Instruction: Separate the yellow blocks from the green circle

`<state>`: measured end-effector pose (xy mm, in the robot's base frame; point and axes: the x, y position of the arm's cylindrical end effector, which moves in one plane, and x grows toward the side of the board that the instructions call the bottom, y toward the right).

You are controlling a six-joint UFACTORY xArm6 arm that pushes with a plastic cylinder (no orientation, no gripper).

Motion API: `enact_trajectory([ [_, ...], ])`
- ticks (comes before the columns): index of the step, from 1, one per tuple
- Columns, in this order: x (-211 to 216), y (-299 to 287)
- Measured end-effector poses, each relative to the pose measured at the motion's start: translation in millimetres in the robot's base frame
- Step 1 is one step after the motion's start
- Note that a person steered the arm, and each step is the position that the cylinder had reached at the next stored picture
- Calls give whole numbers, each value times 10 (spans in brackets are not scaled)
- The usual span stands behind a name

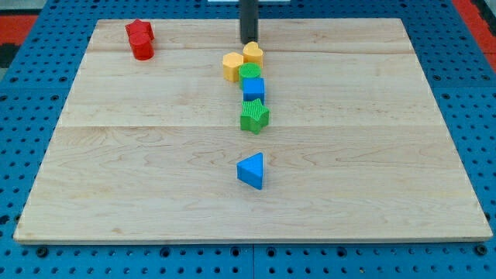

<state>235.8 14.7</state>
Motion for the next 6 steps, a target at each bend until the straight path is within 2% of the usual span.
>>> enact_trajectory([
  [1, -148, 355],
  [2, 88, 570],
  [4, 576, -187],
  [5, 606, -737],
  [6, 573, -929],
])
